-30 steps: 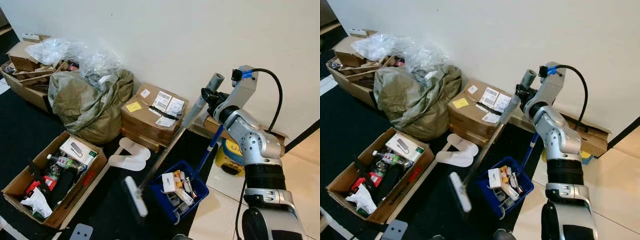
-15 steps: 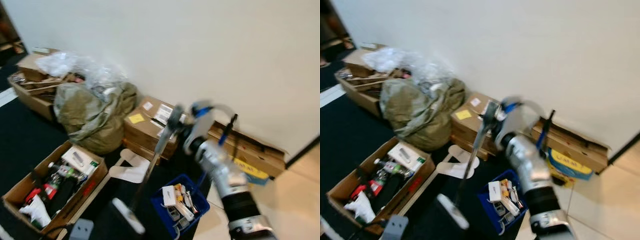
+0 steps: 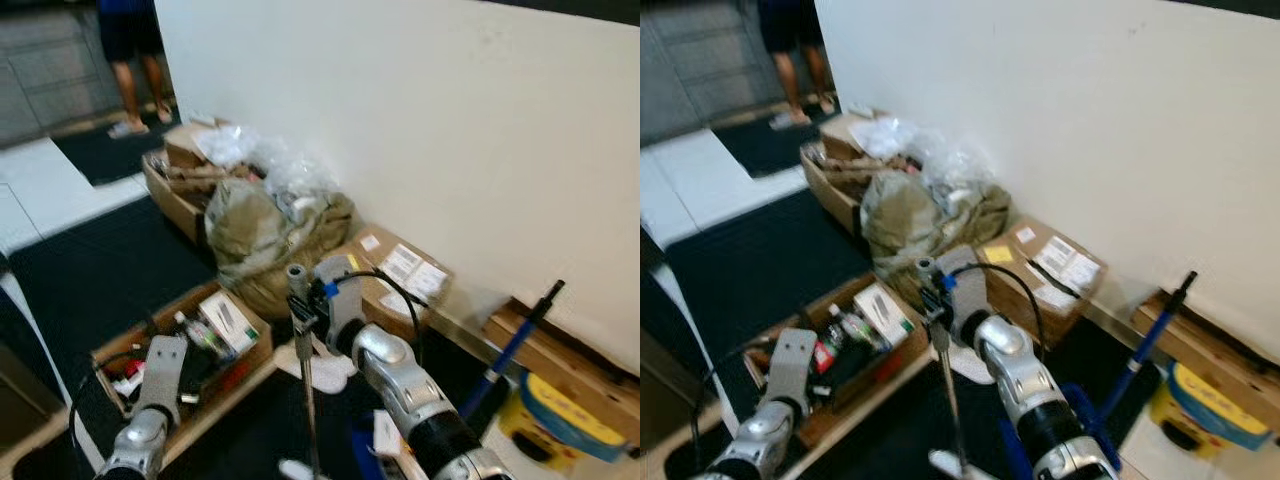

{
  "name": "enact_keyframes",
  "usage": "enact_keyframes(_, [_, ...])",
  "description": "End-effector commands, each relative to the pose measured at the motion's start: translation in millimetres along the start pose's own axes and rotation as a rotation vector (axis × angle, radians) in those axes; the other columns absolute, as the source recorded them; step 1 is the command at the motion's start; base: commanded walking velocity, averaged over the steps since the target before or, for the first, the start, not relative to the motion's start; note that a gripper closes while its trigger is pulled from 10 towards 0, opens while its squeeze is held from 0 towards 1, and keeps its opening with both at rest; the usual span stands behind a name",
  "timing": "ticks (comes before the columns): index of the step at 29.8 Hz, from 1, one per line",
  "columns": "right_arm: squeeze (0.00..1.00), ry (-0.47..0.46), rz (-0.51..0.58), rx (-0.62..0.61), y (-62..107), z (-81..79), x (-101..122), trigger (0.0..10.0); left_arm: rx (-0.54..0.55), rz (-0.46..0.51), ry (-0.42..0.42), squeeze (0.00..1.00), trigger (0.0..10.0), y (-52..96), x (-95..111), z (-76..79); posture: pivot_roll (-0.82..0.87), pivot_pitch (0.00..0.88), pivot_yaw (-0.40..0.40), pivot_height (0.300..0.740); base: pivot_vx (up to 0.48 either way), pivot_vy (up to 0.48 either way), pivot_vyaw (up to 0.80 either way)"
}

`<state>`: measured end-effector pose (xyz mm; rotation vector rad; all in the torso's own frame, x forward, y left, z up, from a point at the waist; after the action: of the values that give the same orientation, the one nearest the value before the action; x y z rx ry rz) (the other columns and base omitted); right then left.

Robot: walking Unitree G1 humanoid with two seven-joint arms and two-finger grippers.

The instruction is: Sweep floor

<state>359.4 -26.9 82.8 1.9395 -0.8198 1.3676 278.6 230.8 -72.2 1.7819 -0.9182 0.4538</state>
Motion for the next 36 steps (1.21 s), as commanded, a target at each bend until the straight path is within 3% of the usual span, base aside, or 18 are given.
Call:
enact_keyframes(1, [0.0, 0.003, 0.011, -0.005, 0.5, 0.2, -3.5, 10.0, -0.037, -0.083, 0.0, 0.0, 10.0, 5.5, -24.5, 10.5, -0.01, 0.0, -0.007, 0.74, 0.0, 0.0, 0.73])
enact_keyframes(4, [0.0, -0.006, 0.008, -0.012, 1.1, 1.2, -5.8, 10.0, -0.045, -0.099, 0.004, 0.0, 10.0, 7.1, -29.9, 13.0, -0.01, 0.0, -0.007, 0.74, 0.0, 0.0, 0.73])
enact_keyframes(7, [0.0, -0.016, 0.007, -0.05, 3.4, 10.1, -12.0, 10.0, -0.056, -0.168, 0.034, 0.0, 10.0, 15.0, -54.0, 17.4, -0.01, 0.0, 0.001, 0.74, 0.0, 0.0, 0.73])
enact_keyframes(10, [0.0, 0.002, -0.017, -0.077, 6.7, 17.7, -19.9, 10.0, -0.061, -0.198, 0.037, 0.0, 10.0, 18.8, -64.1, 19.4, -0.01, 0.0, -0.001, 0.74, 0.0, 0.0, 0.72])
enact_keyframes(15, [0.0, 0.014, -0.046, -0.1, 11.3, 25.5, -28.6, 10.0, -0.069, -0.211, 0.026, 0.0, 10.0, 21.1, -69.7, 20.9, -0.01, 0.0, -0.001, 0.74, 0.0, 0.0, 0.72])
enact_keyframes(20, [0.0, 0.025, -0.102, -0.164, 25.2, 46.5, -46.7, 10.0, -0.081, -0.236, 0.009, 0.0, 10.0, 25.1, -79.4, 22.1, 0.0, 0.0, -0.001, 0.74, 0.0, 0.0, 0.72])
enact_keyframes(23, [0.0, 0.026, -0.083, -0.179, 32.8, 54.9, -45.3, 10.0, -0.094, -0.245, -0.022, 0.0, 10.0, 27.2, -84.0, 22.6, -0.02, 0.0, 0.013, 0.74, 0.0, 0.0, 0.72])
enact_keyframes(31, [0.0, 0.04, -0.034, -0.155, 34.4, 53.9, -36.8, 10.0, -0.113, -0.253, -0.057, 0.0, 10.0, 29.7, -89.1, 24.7, -0.02, 0.0, 0.026, 0.74, 0.0, 0.0, 0.69])
enact_keyframes(36, [0.0, 0.062, -0.034, -0.092, 29.5, 40.2, -39.5, 10.0, -0.123, -0.246, -0.068, 0.0, 10.0, 29.5, -87.7, 26.7, -0.01, 0.0, 0.029, 0.74, 0.0, 0.0, 0.68])
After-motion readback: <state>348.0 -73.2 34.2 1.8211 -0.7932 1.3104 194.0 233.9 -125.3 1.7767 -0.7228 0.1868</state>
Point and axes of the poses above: a point about 5 cm out from each wrist's last joint towards the gripper, its own y axis pointing back from the gripper into the wrist, its own x axis along the axis of the wrist's last joint, z = x × y, the point moved 5 cm from there along -y, pointing out of the wrist towards the gripper, and after that the axes turned 15 degrees about -y, right-handed, at the moved point
